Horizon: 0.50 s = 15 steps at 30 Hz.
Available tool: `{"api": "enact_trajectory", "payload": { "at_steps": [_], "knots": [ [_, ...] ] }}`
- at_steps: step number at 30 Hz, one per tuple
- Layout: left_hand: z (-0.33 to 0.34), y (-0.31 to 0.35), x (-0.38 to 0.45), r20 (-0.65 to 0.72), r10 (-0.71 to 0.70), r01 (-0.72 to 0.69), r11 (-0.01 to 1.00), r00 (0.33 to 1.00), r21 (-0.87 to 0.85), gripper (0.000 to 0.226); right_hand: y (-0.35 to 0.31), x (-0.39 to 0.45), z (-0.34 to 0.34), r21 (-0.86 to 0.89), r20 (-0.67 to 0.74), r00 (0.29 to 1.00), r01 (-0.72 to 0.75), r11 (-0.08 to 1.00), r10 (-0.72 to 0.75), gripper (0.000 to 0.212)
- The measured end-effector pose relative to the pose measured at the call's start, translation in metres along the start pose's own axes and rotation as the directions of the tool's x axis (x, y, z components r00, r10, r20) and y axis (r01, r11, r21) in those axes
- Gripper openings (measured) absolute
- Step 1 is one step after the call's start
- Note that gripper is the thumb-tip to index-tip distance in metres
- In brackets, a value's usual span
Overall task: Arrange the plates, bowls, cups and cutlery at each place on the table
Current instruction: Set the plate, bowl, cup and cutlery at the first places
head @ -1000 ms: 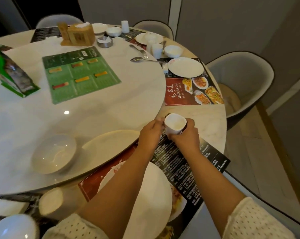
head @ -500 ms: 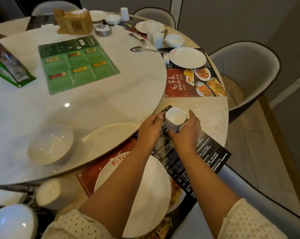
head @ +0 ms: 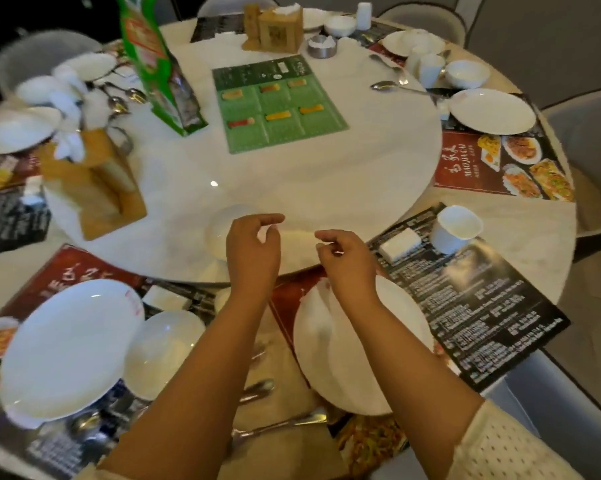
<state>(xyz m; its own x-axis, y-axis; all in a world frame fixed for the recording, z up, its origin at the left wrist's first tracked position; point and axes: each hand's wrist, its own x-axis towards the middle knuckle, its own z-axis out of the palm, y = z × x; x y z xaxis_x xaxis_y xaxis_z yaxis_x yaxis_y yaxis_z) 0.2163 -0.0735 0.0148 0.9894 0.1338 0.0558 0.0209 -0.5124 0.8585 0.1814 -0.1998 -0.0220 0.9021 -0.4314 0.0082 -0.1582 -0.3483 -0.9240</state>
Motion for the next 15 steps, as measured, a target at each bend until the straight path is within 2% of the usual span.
{"api": "enact_trajectory", "payload": {
  "at_steps": [4, 9, 11, 15],
  "knots": [
    [-0.038, -0.028, 0.017, -0.082, -0.073, 0.072, 0.997, 0.994, -0.016, 0.03, -0.018, 0.006, 0.04, -0.021, 0.155, 0.987, -0.043, 0.999, 0.046, 0.03],
    [-0.052, -0.047, 0.031, -0.039, -0.25, 0.248, 0.968, 0.968, -0.038, 0.048, -0.029, 0.012, 0.071, 0.114, 0.245, 0.954, -0.207, 0.972, 0.175, 0.044],
    [-0.053, -0.051, 0.031, -0.002, -0.275, 0.275, 0.961, 0.961, -0.038, 0.05, -0.03, 0.012, 0.076, 0.149, 0.266, 0.943, -0.246, 0.958, 0.2, 0.046],
    [-0.055, -0.054, 0.029, 0.035, -0.258, 0.258, 0.966, 0.966, -0.013, 0.051, -0.03, 0.012, 0.077, 0.153, 0.237, 0.952, -0.234, 0.96, 0.194, 0.045]
  ]
}}
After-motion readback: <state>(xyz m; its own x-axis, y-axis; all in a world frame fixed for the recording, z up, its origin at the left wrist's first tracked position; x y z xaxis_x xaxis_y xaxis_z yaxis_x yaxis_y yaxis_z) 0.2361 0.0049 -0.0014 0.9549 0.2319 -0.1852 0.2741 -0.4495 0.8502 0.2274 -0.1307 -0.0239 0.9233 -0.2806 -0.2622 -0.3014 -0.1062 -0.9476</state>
